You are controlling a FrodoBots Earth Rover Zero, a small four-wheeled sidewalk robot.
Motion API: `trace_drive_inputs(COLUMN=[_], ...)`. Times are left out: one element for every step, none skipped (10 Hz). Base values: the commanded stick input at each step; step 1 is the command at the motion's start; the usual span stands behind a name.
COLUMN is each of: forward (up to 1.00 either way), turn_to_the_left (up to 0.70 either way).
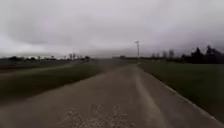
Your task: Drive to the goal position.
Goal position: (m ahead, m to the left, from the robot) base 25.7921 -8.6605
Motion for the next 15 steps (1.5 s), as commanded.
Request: trace_drive_inputs(forward=[0.85, 0.85, 0.85, 0.85, 0.85, 0.85, 0.85, 0.85, 0.85, 0.85, 0.85, 0.85, 0.85, 0.85, 0.85], turn_to_the_left=[-0.34, -0.34, -0.18, -0.09, -0.01, 0.00, 0.00, 0.00, 0.00, 0.00, 0.00, 0.00, 0.00, 0.00, 0.00])
